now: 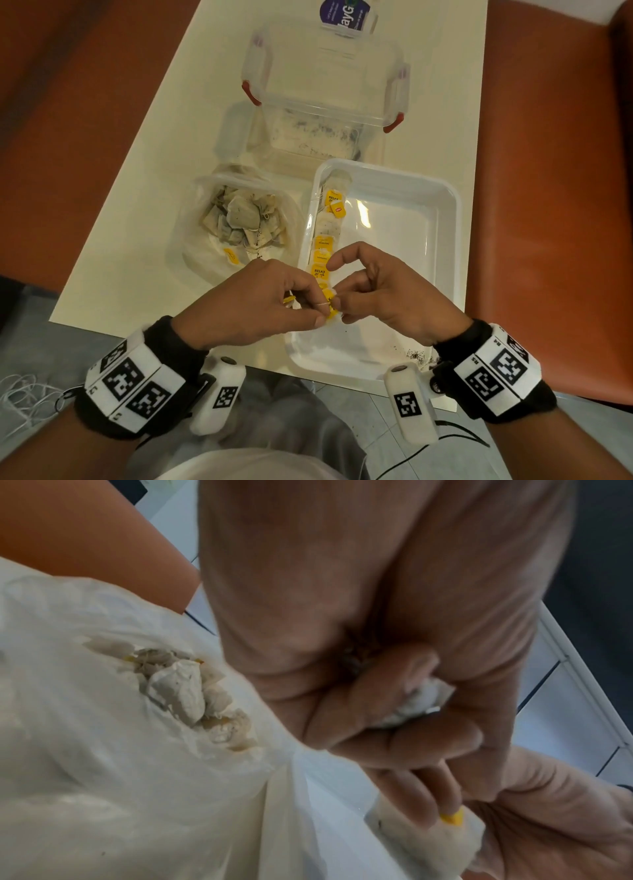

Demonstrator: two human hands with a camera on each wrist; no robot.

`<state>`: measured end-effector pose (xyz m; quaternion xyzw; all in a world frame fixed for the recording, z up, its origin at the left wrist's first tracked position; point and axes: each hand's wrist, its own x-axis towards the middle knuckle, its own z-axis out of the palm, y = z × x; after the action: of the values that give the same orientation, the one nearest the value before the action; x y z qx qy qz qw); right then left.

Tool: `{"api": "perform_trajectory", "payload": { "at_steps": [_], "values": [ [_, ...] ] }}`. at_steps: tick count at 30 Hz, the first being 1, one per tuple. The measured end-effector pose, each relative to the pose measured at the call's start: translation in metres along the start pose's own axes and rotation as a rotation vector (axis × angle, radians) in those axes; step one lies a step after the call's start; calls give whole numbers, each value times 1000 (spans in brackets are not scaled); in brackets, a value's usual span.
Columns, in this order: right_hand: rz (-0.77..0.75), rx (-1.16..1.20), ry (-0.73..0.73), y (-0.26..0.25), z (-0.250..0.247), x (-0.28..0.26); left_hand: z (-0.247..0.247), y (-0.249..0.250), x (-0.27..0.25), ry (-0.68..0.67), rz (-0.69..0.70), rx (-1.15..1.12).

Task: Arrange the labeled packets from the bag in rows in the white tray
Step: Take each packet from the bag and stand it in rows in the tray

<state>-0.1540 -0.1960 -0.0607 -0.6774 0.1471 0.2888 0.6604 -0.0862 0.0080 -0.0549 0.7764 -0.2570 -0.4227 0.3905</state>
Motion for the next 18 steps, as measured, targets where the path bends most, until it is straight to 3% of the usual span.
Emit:
{"api": "perform_trajectory", "payload": {
  "at_steps": [12,18],
  "values": [
    [-65,-359,141,1,3,16,-7,-5,-10,176,-83,-217],
    [56,-914,-135,2,17,32,-16,-12,-10,361,-166,-443]
  ]
}}
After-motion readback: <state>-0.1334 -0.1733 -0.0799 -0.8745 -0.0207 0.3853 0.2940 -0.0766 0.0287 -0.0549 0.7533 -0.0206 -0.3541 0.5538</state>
